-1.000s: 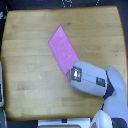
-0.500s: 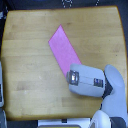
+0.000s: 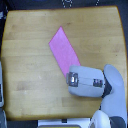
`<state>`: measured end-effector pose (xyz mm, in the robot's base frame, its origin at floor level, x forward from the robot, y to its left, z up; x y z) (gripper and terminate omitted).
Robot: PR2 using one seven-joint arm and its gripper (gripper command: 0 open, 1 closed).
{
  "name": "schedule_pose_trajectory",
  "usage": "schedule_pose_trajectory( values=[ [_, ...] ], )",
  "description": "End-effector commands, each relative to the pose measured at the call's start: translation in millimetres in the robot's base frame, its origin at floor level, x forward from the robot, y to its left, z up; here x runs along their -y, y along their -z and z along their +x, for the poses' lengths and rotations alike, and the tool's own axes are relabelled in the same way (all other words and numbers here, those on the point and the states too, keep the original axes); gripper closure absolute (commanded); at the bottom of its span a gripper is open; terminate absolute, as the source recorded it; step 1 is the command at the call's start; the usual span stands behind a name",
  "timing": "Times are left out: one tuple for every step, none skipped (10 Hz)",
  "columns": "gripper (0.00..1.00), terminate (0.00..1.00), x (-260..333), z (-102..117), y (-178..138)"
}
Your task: Folding a cloth
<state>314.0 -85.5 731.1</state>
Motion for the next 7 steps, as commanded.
schedule_pose_trajectory(
  values=[
    [1.00,0.00,-13.0,-21.6,-1.1],
    [1.00,0.00,-11.3,-19.1,-5.4],
    [1.00,0.00,-9.0,-12.8,-14.4],
    [1.00,0.00,-7.7,-0.6,-28.6],
    [1.00,0.00,-8.4,1.6,-30.8],
    [1.00,0.00,-16.5,23.7,-46.7],
    [1.00,0.00,-31.5,45.4,-62.1]
  ],
)
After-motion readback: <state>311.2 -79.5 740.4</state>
